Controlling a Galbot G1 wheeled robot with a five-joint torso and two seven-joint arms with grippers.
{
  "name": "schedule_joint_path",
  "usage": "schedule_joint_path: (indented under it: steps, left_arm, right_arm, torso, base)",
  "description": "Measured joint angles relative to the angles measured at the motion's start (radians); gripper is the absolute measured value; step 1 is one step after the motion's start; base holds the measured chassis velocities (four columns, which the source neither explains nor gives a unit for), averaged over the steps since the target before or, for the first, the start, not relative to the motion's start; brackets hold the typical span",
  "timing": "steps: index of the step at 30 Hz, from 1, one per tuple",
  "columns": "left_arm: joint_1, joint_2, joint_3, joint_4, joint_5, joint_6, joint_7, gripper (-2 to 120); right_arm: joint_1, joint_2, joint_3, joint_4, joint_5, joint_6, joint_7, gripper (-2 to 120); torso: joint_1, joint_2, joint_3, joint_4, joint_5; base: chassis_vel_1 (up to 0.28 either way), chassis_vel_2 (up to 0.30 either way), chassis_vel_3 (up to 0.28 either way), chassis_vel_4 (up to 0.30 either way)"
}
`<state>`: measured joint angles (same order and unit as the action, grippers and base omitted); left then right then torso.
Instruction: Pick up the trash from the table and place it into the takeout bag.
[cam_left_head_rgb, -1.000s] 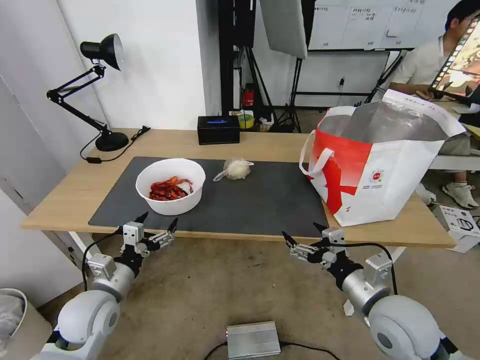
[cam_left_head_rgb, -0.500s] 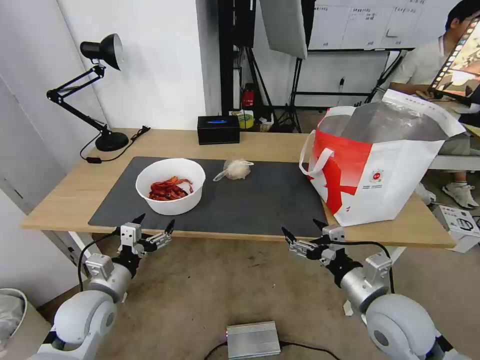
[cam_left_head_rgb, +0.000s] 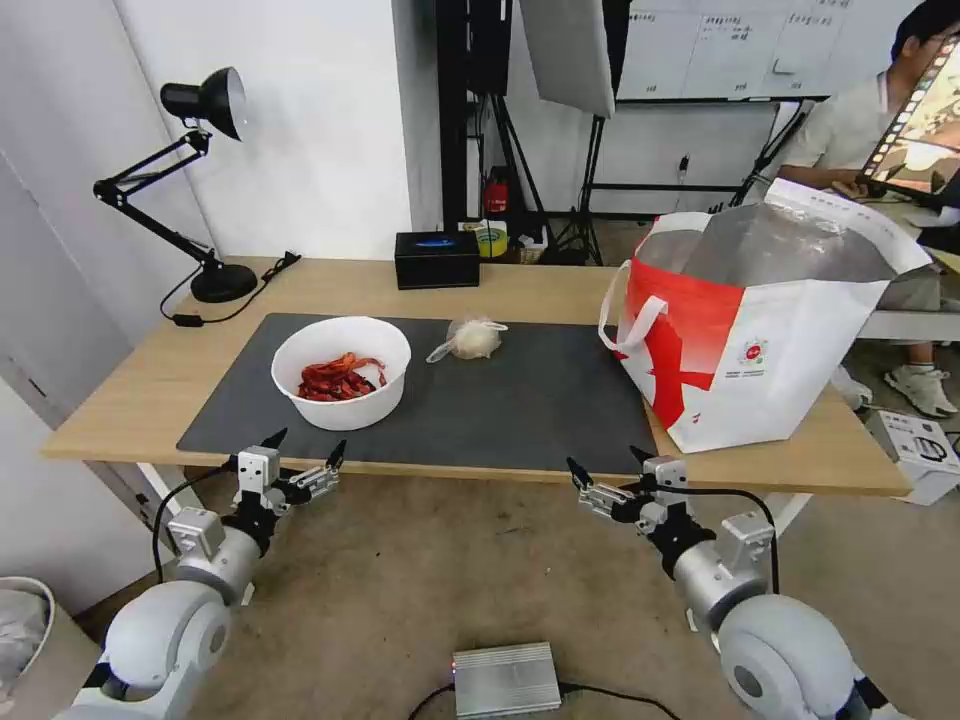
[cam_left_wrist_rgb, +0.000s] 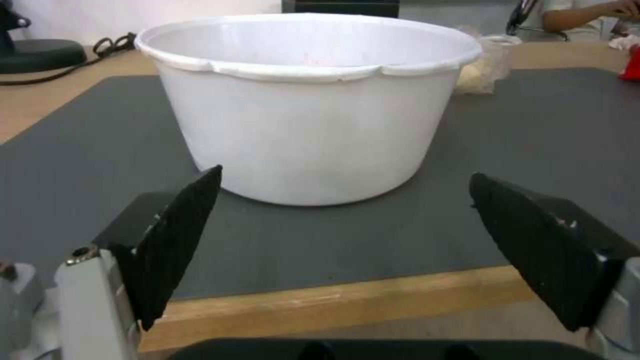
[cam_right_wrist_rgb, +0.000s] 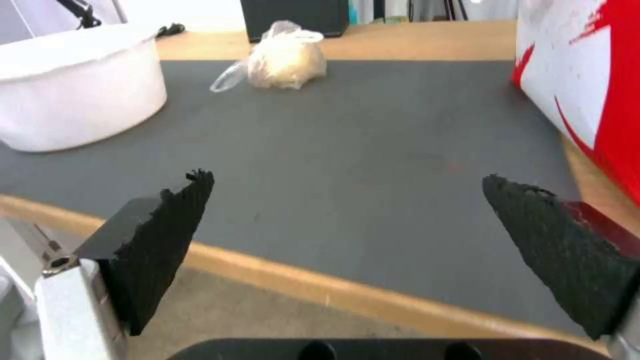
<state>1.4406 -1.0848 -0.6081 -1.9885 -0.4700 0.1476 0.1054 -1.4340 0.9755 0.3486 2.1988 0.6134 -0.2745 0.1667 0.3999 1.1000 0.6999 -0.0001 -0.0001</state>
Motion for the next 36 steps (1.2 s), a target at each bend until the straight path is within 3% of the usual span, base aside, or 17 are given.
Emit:
schedule_joint_path:
  steps: [5, 8, 11, 14, 19, 28, 36]
  left_arm:
    - [-0.040, 0.011, 0.036, 0.022, 0.003, 0.003, 0.007, 100]
    - [-0.063, 0.019, 0.063, 0.030, 0.003, 0.008, 0.008, 100]
    - [-0.064, 0.019, 0.071, 0.031, 0.005, 0.009, 0.008, 100]
    - [-0.062, 0.017, 0.077, 0.027, 0.016, 0.010, 0.006, 100]
    - [-0.064, 0.009, 0.075, 0.026, 0.017, 0.013, 0.005, 100]
    - [-0.060, 0.005, 0.067, 0.026, 0.017, 0.014, 0.004, 100]
    - [-0.055, -0.001, 0.063, 0.027, 0.017, 0.014, 0.002, 100]
  right_arm:
    - [0.104, 0.012, -0.026, -0.061, 0.024, 0.011, 0.005, 100]
    - [0.154, 0.012, -0.029, -0.087, 0.046, 0.012, 0.000, 100]
    - [0.225, 0.001, -0.053, -0.119, 0.069, 0.009, -0.007, 100]
    - [0.378, -0.014, -0.117, -0.189, 0.111, -0.010, -0.010, 100]
    - [0.512, -0.008, -0.180, -0.272, 0.150, -0.019, -0.020, 100]
    - [0.747, 0.060, -0.309, -0.508, 0.186, -0.031, -0.073, 100]
    - [0.953, 0.174, -0.414, -0.752, 0.200, -0.036, -0.106, 100]
  torso:
    - [0.000, 0.000, 0.000, 0.0005, 0.0002]
    - [0.000, 0.000, 0.000, -0.0009, -0.0001]
    - [0.000, 0.000, 0.000, -0.0005, 0.0002]
    - [0.000, 0.000, 0.000, 0.0004, -0.0001]
    - [0.000, 0.000, 0.000, 0.0002, 0.0000]
    - [0.000, 0.000, 0.000, 0.0000, 0.0000]
    - [0.000, 0.000, 0.000, 0.0002, -0.0001]
  base:
    - [0.000, 0.000, 0.000, 0.000]
    - [0.000, 0.000, 0.000, 0.000]
    - [0.000, 0.000, 0.000, 0.000]
    - [0.000, 0.000, 0.000, 0.000]
    - [0.000, 0.000, 0.000, 0.000]
    - [0.000, 0.000, 0.000, 0.000]
    - [0.000, 0.000, 0.000, 0.000]
